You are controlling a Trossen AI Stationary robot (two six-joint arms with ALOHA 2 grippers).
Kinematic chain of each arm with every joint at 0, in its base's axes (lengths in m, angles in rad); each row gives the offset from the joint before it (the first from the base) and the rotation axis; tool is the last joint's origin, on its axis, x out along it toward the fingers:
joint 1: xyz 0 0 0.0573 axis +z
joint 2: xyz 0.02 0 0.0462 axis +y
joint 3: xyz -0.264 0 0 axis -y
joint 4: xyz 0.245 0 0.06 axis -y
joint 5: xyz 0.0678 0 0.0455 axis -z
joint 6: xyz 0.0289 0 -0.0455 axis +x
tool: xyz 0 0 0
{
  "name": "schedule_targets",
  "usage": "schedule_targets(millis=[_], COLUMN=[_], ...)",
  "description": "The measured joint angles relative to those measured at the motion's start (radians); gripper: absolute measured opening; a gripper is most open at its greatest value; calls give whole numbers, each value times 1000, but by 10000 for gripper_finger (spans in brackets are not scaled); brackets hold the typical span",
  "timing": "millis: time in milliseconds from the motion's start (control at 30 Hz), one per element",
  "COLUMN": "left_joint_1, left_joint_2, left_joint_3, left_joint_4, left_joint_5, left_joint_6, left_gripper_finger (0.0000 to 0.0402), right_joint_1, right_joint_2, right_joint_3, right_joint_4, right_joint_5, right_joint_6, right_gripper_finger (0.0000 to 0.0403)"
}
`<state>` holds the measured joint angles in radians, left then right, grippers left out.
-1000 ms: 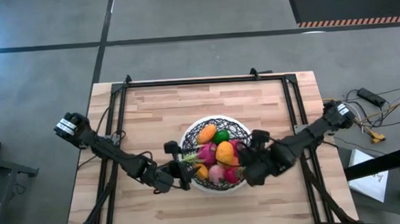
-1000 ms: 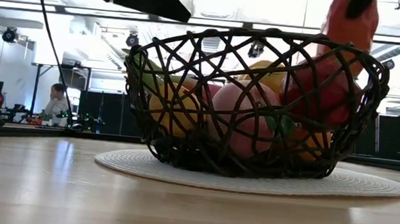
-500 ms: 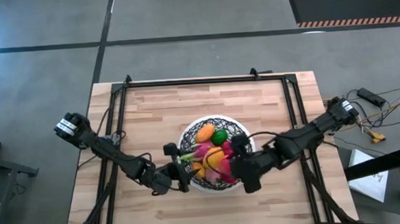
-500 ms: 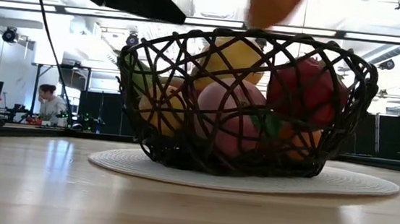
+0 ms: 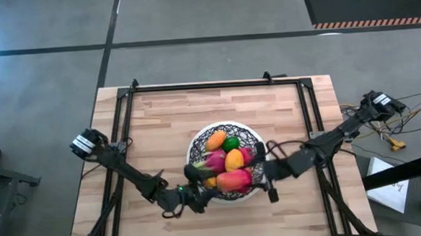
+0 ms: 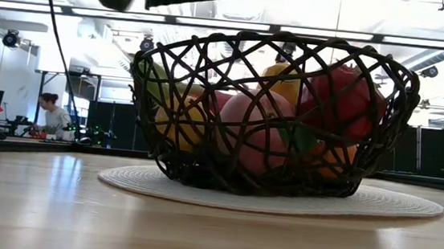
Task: Build produce basket
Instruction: Put the red mango into the basket
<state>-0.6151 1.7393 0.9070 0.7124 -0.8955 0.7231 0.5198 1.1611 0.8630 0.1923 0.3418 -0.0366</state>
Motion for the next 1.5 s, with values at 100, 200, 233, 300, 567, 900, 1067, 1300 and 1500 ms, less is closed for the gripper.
schedule_targets(millis=[100, 200, 233, 300, 567, 900, 1067, 1300, 1500], left_joint_1=[0, 0, 0, 1, 15, 47, 75, 90, 88], left_joint_2=[65, 127, 146, 181, 237, 234, 233, 233, 228], left_joint_3=[57, 118, 136, 164, 198, 207, 215, 212, 212], left_joint_4=[86, 218, 258, 319, 504, 525, 535, 522, 491], left_joint_5=[-48, -134, -163, -177, -216, -110, -83, -38, -40], left_joint_6=[152, 286, 338, 432, 592, 592, 541, 405, 362], left_gripper_finger=[331, 331, 331, 331, 331, 331, 330, 274, 189], right_joint_1=[-31, -52, -58, -59, -58, -58, -58, -58, -58], right_joint_2=[-60, -117, -134, -162, -208, -178, -176, -176, -177], right_joint_3=[-103, -166, -181, -207, -247, -253, -252, -251, -251], right_joint_4=[141, 200, 206, 204, 204, 209, 215, 216, 205], right_joint_5=[-32, -36, -35, -27, -28, -88, -89, -91, -90], right_joint_6=[47, 99, 113, 141, 202, 236, 238, 239, 246], right_gripper_finger=[230, 230, 230, 230, 230, 231, 231, 231, 256])
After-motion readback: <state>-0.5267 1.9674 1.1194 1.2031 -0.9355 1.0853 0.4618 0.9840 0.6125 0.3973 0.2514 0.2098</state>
